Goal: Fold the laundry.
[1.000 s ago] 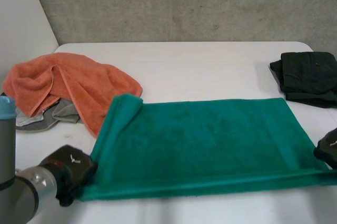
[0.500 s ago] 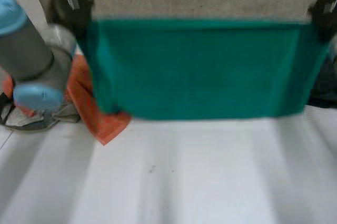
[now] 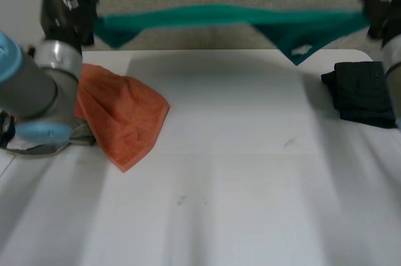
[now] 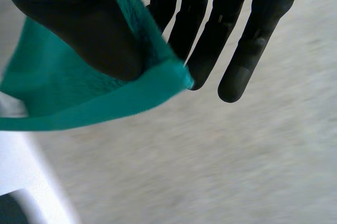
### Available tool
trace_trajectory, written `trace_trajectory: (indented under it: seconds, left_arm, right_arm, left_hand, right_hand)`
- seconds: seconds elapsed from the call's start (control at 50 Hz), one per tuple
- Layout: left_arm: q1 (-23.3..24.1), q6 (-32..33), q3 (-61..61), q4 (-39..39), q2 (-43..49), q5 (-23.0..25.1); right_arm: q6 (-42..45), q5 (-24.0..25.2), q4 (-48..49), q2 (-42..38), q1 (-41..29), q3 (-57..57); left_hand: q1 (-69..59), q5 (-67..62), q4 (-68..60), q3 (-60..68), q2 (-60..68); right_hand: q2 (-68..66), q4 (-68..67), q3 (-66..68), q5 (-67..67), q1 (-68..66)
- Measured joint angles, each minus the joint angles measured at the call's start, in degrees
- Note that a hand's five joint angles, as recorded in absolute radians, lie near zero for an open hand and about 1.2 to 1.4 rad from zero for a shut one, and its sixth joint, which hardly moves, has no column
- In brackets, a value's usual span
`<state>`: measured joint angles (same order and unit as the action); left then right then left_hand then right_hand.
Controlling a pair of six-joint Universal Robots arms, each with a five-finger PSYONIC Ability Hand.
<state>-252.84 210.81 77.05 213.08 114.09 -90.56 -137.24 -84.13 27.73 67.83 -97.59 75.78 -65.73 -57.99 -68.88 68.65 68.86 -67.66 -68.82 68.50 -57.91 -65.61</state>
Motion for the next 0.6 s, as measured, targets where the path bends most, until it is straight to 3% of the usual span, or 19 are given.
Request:
trace_trajectory:
  seconds: [0.18, 0.3, 0.46, 0.52, 0.6]
  left_arm:
    - [0.24, 0.35, 17.42, -2.37, -0.11, 1.89]
    - [-0.02, 1.38, 26.35, -17.30, -3.94, 2.08]
    - [-1.48, 6.85, 32.42, -49.60, -14.09, 2.11]
    - [-1.66, 9.37, 33.30, -55.51, -17.04, 2.10]
    - [-1.63, 11.23, 32.57, -56.23, -18.47, 2.08]
  right_arm:
    - [1.21, 2.46, -7.21, -4.44, 0.43, 11.88]
    - [7.40, 2.64, -21.34, -0.79, 2.48, 19.56]
    - [25.90, 3.08, -45.36, 12.31, 11.52, 30.26]
    - [31.14, 3.70, -50.07, 15.78, 14.60, 32.56]
    - [33.29, 4.72, -50.89, 17.35, 16.25, 33.43]
  left_hand:
    - [0.00, 0.00, 0.00, 0.00, 0.00]
    - [0.00, 0.00, 0.00, 0.04, 0.00]
    - [0.00, 0.00, 0.00, 0.08, 0.00]
    - [0.00, 0.00, 0.00, 0.08, 0.01]
    - [0.00, 0.00, 0.00, 0.08, 0.01]
  right_hand:
    - [0.00, 0.00, 0.00, 0.00, 0.00]
    - [0.00, -0.01, 0.01, 0.00, 0.00]
    - [0.00, -0.01, 0.02, 0.00, 0.00]
    - [0.00, 0.00, 0.01, 0.00, 0.00]
    - [0.00, 0.00, 0.01, 0.00, 0.00]
